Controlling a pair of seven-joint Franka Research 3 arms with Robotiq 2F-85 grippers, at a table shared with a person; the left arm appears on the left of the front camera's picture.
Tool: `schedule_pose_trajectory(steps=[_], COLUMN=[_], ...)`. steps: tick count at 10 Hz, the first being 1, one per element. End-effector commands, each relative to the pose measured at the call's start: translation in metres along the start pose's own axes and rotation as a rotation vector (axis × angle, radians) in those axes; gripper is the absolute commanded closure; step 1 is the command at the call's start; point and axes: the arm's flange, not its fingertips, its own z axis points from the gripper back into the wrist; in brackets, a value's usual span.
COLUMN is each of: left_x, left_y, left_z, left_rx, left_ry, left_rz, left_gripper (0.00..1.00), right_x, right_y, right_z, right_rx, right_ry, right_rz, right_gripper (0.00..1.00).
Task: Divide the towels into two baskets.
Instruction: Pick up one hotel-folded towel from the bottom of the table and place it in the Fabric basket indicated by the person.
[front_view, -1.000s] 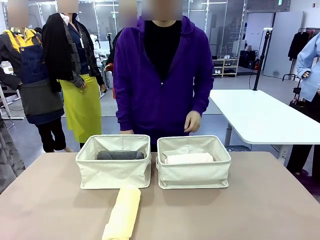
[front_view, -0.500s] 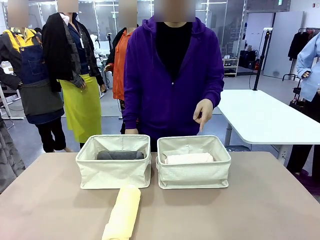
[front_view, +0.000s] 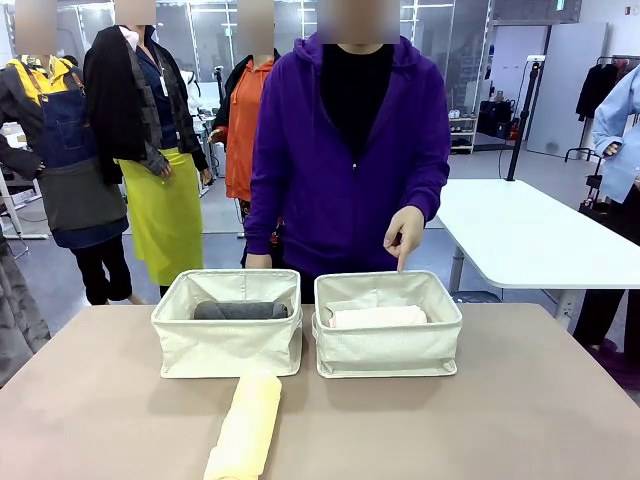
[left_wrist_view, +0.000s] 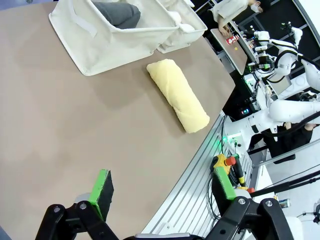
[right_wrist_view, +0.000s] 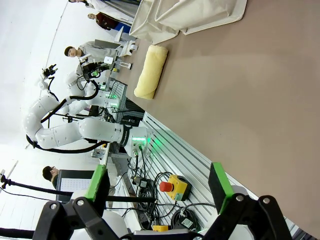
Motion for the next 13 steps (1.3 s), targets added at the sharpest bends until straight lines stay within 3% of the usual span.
schedule_pose_trajectory(steps=[1, 4, 6, 9, 11, 13], left_x=[0.002, 0.0, 0.032, 0.06, 0.068, 0.076], left_y=[-0.004, 0.0, -0.039, -0.094, -0.126, -0.156], left_z=[0.004, 0.0, -0.036, -0.095, -0.145, -0.198], left_rx=[-0.003, 0.0, -0.042, -0.058, 0.032, 0.233], left_ry=[-0.008, 0.0, 0.121, 0.32, 0.416, 0.43], left_rz=[0.009, 0.0, -0.111, -0.067, -0.031, 0.005], left_gripper=[0.0, 0.0, 0.0, 0.0, 0.0, 0.0], right_x=[0.0, 0.0, 0.0, 0.0, 0.0, 0.0], right_y=[0.003, 0.003, 0.003, 0.003, 0.003, 0.003], right_z=[-0.002, -0.002, -0.002, -0.002, -0.002, -0.002], right_rx=[0.002, 0.002, 0.002, 0.002, 0.002, 0.002], right_ry=[-0.012, -0.012, -0.012, -0.012, -0.012, -0.012], right_rz=[0.014, 0.014, 0.014, 0.014, 0.014, 0.014], right_gripper=[0.0, 0.0, 0.0, 0.0, 0.0, 0.0])
